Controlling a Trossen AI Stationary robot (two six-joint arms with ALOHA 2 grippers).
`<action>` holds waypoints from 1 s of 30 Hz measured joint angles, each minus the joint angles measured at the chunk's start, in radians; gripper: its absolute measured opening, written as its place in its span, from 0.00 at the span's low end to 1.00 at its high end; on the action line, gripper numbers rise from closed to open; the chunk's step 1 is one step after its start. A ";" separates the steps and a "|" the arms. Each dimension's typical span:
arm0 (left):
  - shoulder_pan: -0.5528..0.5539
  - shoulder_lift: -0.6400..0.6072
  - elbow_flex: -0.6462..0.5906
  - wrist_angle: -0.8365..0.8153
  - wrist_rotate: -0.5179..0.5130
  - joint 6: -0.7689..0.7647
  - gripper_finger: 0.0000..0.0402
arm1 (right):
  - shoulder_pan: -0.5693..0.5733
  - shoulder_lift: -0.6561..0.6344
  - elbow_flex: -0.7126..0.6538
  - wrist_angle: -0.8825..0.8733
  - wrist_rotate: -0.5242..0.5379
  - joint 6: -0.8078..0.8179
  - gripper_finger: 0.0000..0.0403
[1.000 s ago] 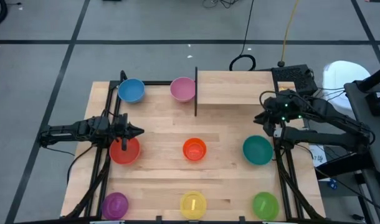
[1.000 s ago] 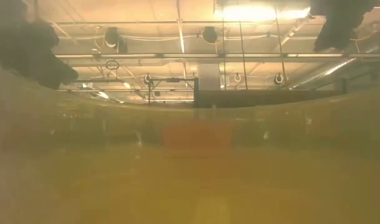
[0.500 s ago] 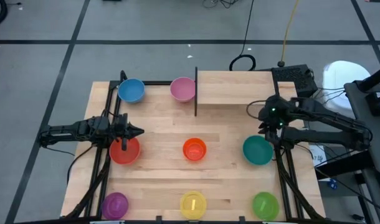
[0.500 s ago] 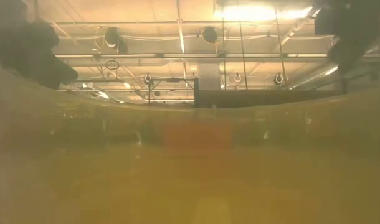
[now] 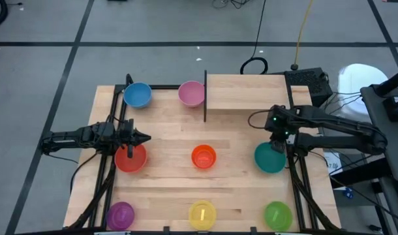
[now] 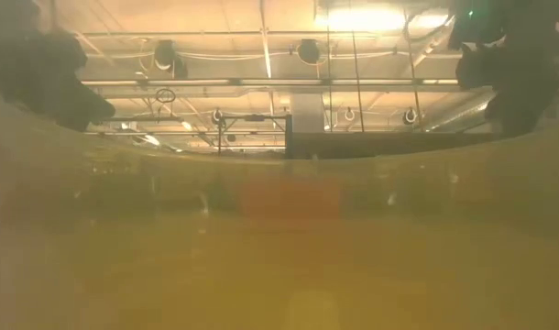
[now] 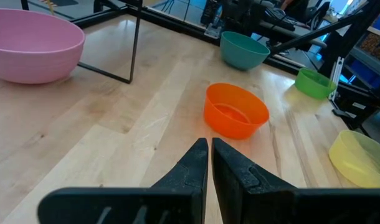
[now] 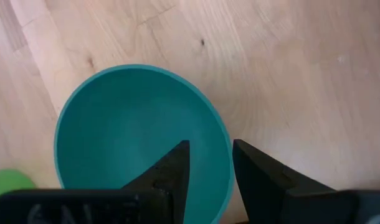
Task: Place and stack bowls onto a shelf
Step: Put the dark blue bowl on the shelf
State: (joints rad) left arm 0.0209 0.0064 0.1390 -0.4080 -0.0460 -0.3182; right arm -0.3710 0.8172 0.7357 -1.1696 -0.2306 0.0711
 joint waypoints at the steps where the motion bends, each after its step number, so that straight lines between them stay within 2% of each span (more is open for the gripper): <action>1: 0.000 0.000 0.000 0.000 0.000 0.000 0.06 | 0.000 0.009 0.000 0.004 0.000 0.005 0.28; 18: 0.000 0.000 0.000 0.000 -0.004 0.000 0.06 | 0.000 0.167 0.001 0.046 0.001 -0.010 0.28; 23: 0.000 0.000 0.000 0.000 -0.003 0.000 0.06 | 0.000 0.217 0.001 0.057 0.054 -0.020 0.28; 30: 0.000 0.000 0.000 0.000 -0.003 0.000 0.06 | 0.000 0.272 0.001 0.088 0.048 -0.023 0.28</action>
State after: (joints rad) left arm 0.0209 0.0063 0.1392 -0.4080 -0.0490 -0.3183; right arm -0.3714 1.0894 0.7368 -1.0819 -0.1823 0.0479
